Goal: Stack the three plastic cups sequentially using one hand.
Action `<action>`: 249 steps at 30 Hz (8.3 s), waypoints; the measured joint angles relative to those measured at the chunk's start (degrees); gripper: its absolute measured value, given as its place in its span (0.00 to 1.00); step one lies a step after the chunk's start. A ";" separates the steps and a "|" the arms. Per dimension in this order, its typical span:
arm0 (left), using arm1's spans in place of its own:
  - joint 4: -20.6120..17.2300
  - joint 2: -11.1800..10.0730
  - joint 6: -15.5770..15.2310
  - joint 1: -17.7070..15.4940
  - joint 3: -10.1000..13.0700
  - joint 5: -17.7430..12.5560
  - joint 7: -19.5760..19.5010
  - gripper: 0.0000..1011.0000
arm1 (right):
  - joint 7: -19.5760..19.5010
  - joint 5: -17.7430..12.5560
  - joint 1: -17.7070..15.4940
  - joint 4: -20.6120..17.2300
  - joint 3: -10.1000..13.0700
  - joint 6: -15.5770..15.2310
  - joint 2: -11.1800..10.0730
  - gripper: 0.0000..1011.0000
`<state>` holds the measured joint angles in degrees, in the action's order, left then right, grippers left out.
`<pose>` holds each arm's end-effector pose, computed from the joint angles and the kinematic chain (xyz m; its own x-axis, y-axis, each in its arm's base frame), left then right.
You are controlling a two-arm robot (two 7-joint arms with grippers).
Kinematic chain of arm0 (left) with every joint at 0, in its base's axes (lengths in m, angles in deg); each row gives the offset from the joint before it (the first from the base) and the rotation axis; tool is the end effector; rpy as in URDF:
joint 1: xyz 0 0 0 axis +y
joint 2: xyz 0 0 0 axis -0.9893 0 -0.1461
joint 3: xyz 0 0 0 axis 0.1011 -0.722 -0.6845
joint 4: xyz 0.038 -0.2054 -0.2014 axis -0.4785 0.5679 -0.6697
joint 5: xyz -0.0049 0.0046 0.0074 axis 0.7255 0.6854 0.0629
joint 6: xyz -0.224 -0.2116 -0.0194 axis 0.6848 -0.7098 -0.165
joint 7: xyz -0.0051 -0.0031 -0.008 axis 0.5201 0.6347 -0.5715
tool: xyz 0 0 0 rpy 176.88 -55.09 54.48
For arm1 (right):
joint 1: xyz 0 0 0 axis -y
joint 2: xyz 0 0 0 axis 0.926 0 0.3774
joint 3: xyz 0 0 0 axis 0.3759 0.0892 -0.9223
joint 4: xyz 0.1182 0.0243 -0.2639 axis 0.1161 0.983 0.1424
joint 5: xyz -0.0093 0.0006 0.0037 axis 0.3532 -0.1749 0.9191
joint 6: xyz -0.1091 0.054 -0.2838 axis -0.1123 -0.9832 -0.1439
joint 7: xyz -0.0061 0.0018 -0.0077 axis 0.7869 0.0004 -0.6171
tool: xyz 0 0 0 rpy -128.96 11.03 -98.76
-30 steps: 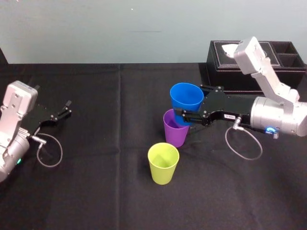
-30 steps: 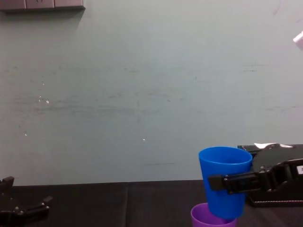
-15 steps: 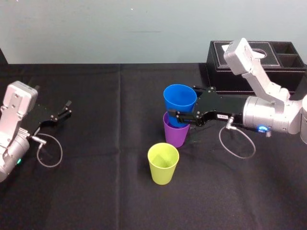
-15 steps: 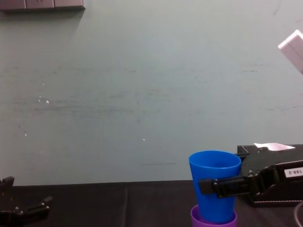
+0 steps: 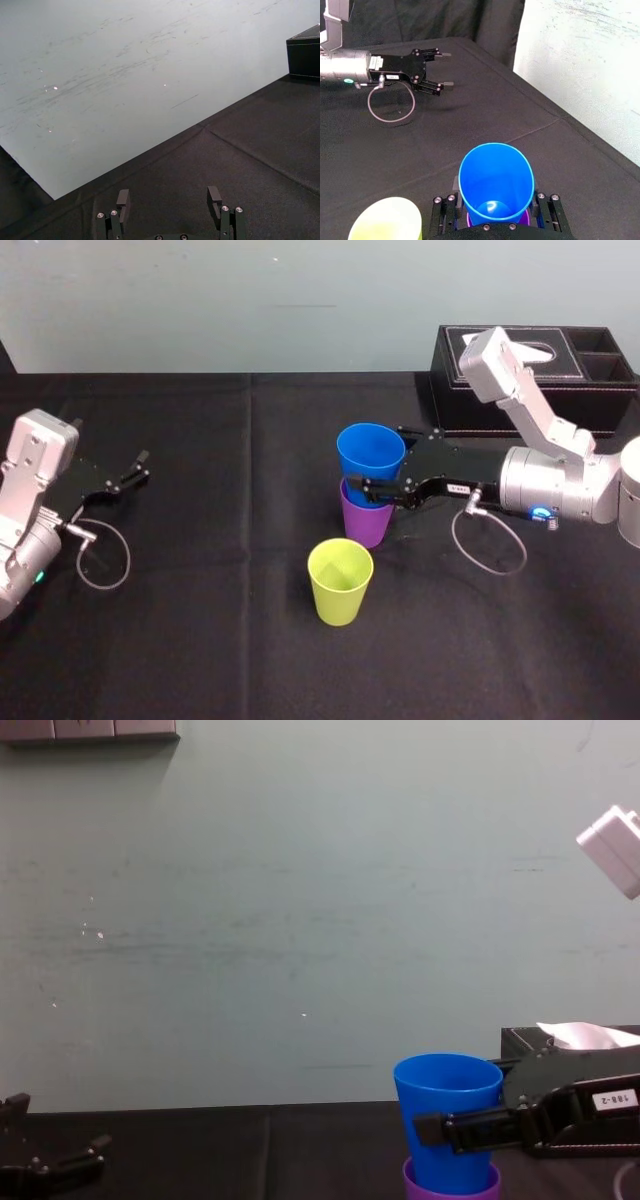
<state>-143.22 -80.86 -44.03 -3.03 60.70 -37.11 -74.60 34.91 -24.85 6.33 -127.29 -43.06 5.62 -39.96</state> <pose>0.3579 0.0827 -0.3023 0.2923 0.8804 0.3735 -0.9553 0.2873 0.0705 0.4179 -0.0415 -0.2032 0.8638 -0.4775 0.1607 0.5035 0.8076 -0.3071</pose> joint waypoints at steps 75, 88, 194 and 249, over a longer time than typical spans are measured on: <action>0.00 0.00 0.00 0.00 0.00 0.00 0.00 1.00 | 4.53 -3.49 -10.80 -10.12 2.25 3.03 -11.85 0.99; 0.00 0.00 0.00 0.00 0.00 0.00 0.00 1.00 | 9.26 -2.89 -8.82 -7.32 -1.82 3.40 -10.84 0.99; 0.00 0.00 0.00 0.00 0.00 0.00 0.00 1.00 | 12.42 1.29 1.28 2.35 -9.84 4.46 -2.47 0.73; 0.00 0.00 0.00 0.00 0.00 0.00 0.00 1.00 | 0.99 -1.95 5.99 -7.81 -3.25 -9.36 -6.46 0.73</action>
<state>-143.22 -80.86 -44.03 -3.03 60.70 -37.11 -74.60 35.89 -26.80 12.32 -135.10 -46.31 -3.74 -46.43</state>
